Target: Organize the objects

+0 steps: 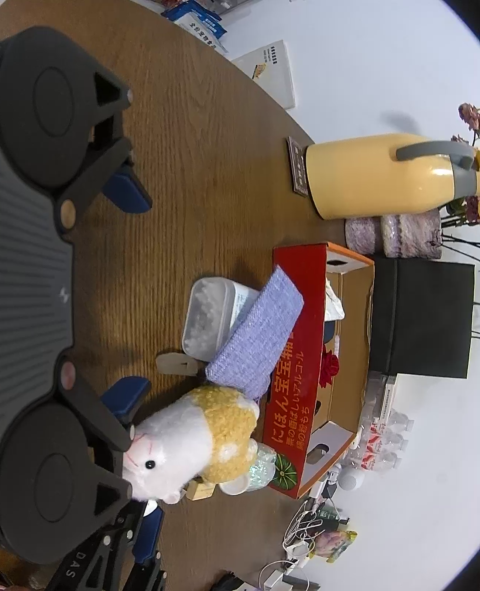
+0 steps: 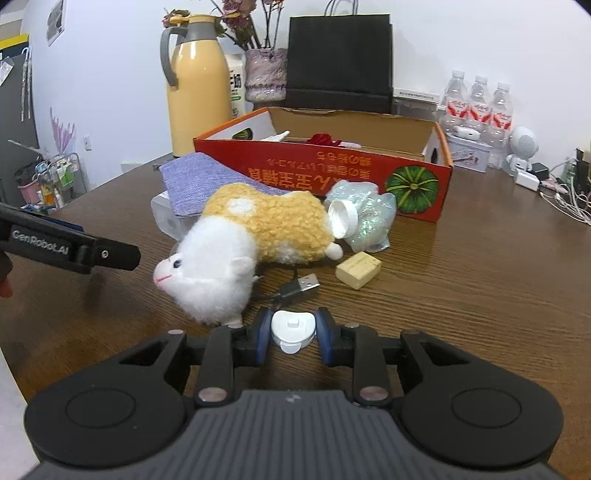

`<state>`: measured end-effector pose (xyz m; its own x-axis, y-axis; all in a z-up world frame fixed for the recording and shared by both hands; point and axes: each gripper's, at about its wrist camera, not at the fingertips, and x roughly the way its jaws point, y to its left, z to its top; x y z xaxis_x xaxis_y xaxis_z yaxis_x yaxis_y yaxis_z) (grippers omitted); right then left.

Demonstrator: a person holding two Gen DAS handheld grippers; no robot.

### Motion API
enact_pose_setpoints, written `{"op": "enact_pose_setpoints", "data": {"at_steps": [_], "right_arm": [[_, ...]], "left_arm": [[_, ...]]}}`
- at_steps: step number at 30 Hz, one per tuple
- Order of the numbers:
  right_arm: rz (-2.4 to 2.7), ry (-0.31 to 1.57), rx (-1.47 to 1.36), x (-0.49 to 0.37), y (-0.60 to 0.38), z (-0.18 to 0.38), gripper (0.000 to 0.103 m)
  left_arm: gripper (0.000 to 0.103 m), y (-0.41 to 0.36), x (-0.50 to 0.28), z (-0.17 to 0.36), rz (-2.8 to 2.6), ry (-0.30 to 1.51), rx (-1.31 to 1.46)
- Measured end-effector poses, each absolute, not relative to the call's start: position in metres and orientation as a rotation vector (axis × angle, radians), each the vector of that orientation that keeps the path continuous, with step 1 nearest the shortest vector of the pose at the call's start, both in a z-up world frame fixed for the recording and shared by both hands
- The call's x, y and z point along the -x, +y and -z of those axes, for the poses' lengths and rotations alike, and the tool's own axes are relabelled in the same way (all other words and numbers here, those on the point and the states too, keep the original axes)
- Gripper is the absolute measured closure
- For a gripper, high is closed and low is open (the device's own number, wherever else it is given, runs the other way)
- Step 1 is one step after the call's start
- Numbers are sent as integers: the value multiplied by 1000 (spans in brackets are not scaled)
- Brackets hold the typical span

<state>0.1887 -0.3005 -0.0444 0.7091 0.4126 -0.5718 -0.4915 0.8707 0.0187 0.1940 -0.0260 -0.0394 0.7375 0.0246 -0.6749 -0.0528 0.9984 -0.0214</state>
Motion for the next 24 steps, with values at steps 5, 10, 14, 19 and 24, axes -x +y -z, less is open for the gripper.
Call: {"op": "enact_pose_setpoints", "data": {"at_steps": [5, 10, 14, 19, 24], "right_arm": [[-463, 590, 121, -189, -311, 45, 76], [-445, 573, 107, -188, -319, 44, 76], [-443, 564, 104, -187, -322, 41, 76], [-444, 553, 105, -187, -321, 38, 76], [-447, 543, 105, -185, -319, 36, 76]], "left_arm": [[19, -34, -205, 42, -31, 722, 49], [32, -41, -218, 46, -26, 717, 57], [35, -47, -225, 49, -19, 722, 50], [75, -51, -228, 53, -3, 724, 56], [96, -53, -222, 52, 55, 709, 73]]}}
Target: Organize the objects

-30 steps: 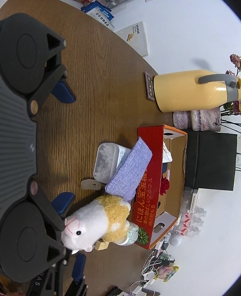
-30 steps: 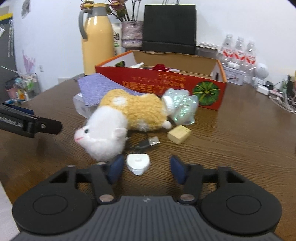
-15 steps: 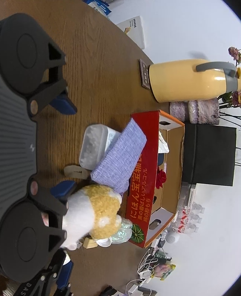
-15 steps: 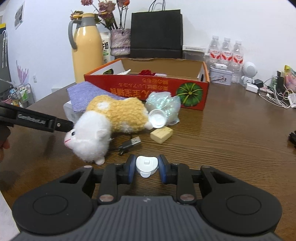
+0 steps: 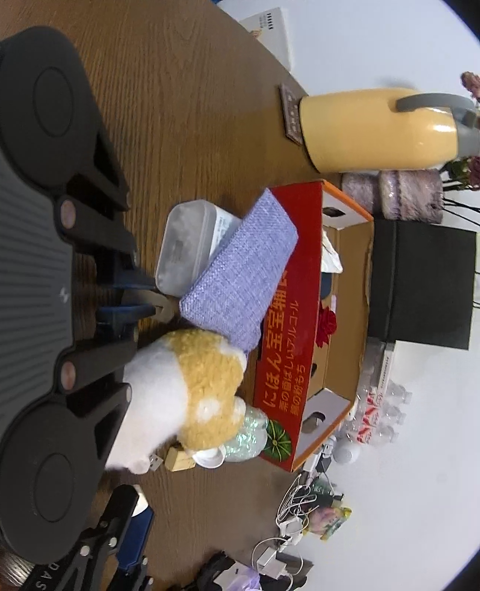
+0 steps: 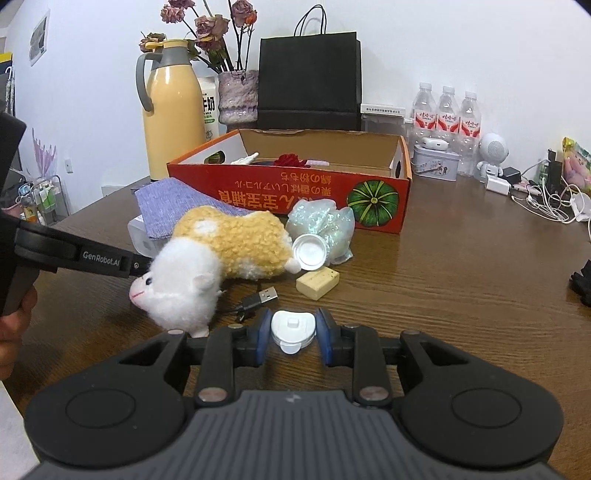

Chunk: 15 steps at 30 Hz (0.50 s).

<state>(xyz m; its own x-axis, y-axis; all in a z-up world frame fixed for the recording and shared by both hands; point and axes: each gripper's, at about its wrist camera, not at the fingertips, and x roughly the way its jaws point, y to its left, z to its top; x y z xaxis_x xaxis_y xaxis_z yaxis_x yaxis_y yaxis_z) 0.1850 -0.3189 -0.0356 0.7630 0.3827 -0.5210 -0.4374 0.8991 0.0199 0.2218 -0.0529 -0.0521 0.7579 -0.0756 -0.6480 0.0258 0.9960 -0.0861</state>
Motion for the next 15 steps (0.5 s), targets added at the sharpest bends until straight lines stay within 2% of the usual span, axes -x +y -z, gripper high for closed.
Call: {"op": "enact_pose_setpoints", "data": {"at_steps": [15], "right_arm": [[-439, 503, 102, -184, -317, 23, 76]], "left_arm": [[98, -29, -189, 20, 64, 612, 114]]}}
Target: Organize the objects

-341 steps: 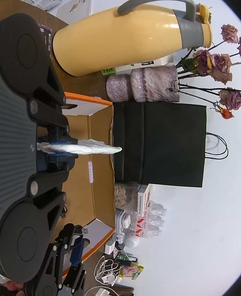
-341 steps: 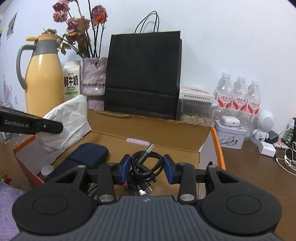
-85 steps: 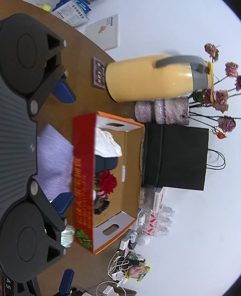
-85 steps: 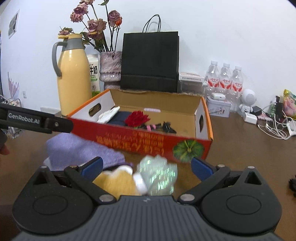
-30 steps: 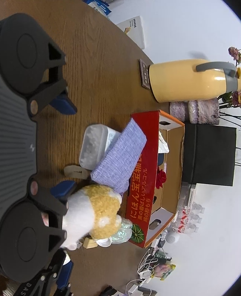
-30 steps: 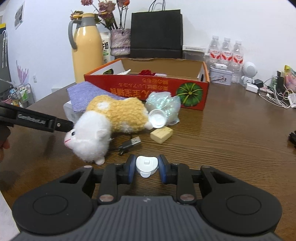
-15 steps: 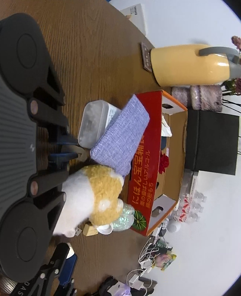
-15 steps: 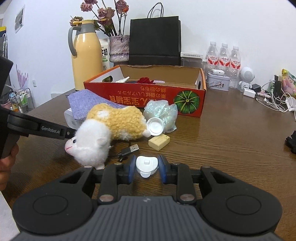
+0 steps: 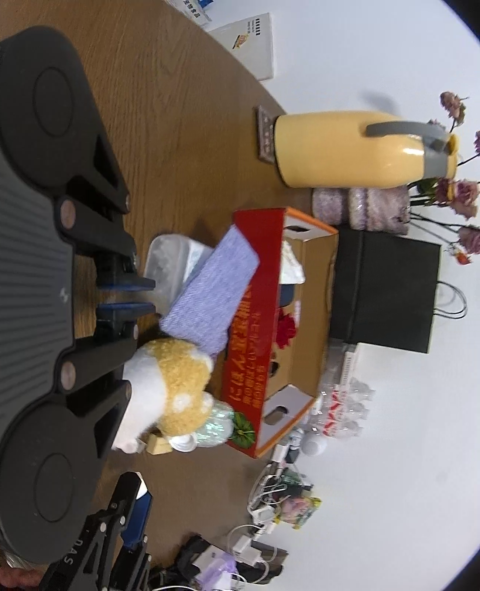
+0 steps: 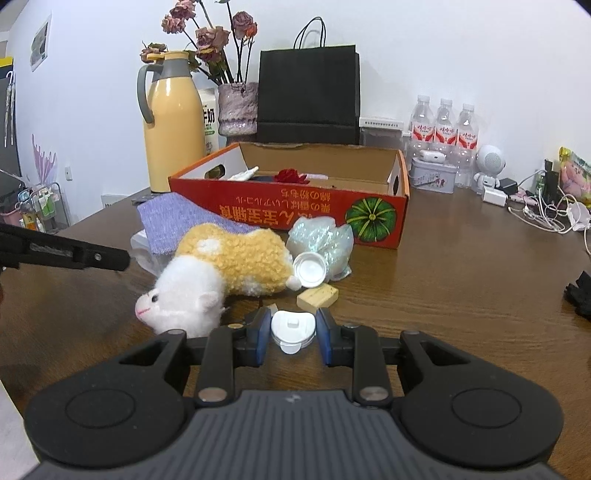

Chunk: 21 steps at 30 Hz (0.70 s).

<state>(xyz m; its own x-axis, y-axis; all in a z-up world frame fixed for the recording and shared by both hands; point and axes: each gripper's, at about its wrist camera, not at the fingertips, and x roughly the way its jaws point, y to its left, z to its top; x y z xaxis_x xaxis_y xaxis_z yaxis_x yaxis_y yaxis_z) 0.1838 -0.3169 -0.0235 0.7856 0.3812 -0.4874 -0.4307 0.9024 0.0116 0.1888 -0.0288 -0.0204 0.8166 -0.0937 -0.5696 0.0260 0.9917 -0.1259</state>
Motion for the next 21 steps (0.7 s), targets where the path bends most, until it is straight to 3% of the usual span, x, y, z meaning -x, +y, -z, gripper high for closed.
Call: {"op": "enact_pose_setpoints", "data": {"at_steps": [21], "right_arm": [[-455, 359, 131, -236, -292, -28, 76]], "left_arm": [[98, -29, -234, -44, 100, 426, 100]]}}
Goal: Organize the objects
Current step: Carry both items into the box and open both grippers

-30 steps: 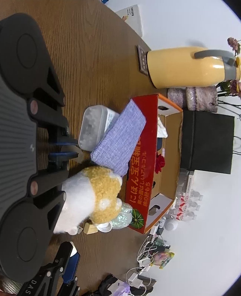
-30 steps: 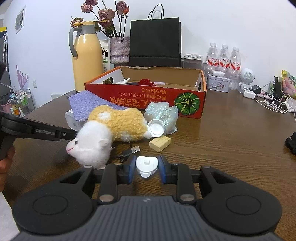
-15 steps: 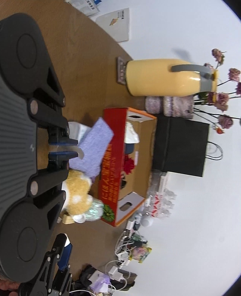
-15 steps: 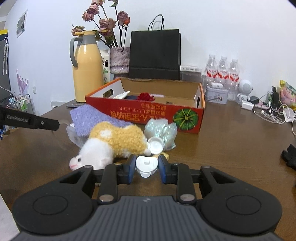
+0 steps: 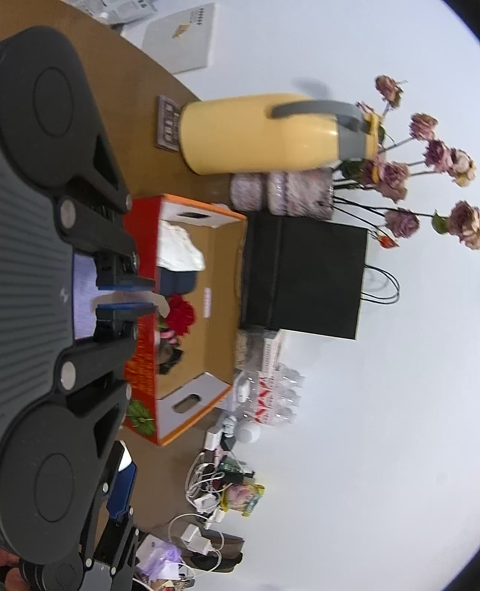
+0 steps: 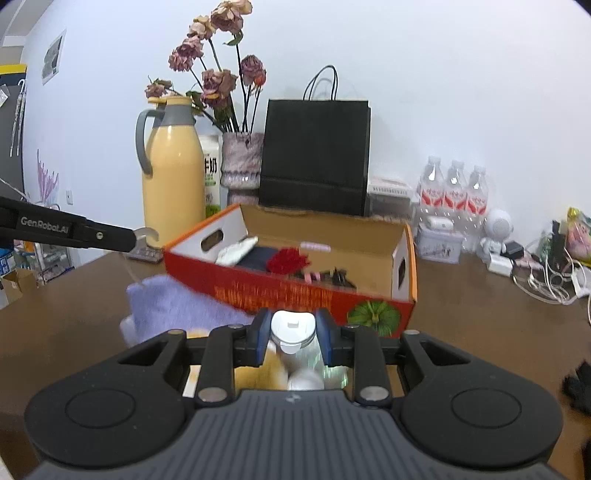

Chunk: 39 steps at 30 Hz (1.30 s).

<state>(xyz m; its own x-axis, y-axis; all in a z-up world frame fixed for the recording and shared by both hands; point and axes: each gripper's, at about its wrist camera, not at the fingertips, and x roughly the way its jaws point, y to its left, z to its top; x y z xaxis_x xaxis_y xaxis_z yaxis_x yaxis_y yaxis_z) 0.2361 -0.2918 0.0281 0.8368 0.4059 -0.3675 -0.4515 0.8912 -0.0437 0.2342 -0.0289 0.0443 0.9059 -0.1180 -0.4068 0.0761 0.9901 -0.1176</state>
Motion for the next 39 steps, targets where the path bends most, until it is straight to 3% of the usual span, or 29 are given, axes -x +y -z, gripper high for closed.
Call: {"op": "enact_pose_setpoints", "data": {"at_steps": [22, 31, 32, 33, 34, 35, 36, 38, 39], "right_arm": [[-469, 343, 111, -388, -262, -19, 76], [-440, 368, 122, -414, -262, -6, 76], [-441, 368, 126, -414, -261, -5, 75], [-439, 369, 130, -414, -260, -4, 67], [-436, 369, 135, -414, -259, -3, 49], [-430, 365, 140, -413, -258, -2, 38], [-424, 359, 145, -413, -257, -2, 22], [-415, 352, 152, -412, -256, -2, 10], [-408, 346, 154, -411, -255, -2, 0]], "left_arm": [[98, -36, -390, -27, 119, 410, 48], [97, -25, -418, -21, 120, 420, 36], [94, -25, -420, -20, 118, 425, 31], [93, -25, -422, -18, 113, 430, 26], [85, -26, -424, -16, 106, 437, 20], [65, -27, -426, -14, 94, 448, 9], [53, -27, -428, -12, 81, 456, 2], [14, -26, -431, -8, 59, 461, -1], [10, -26, -433, -6, 50, 464, -2]]}}
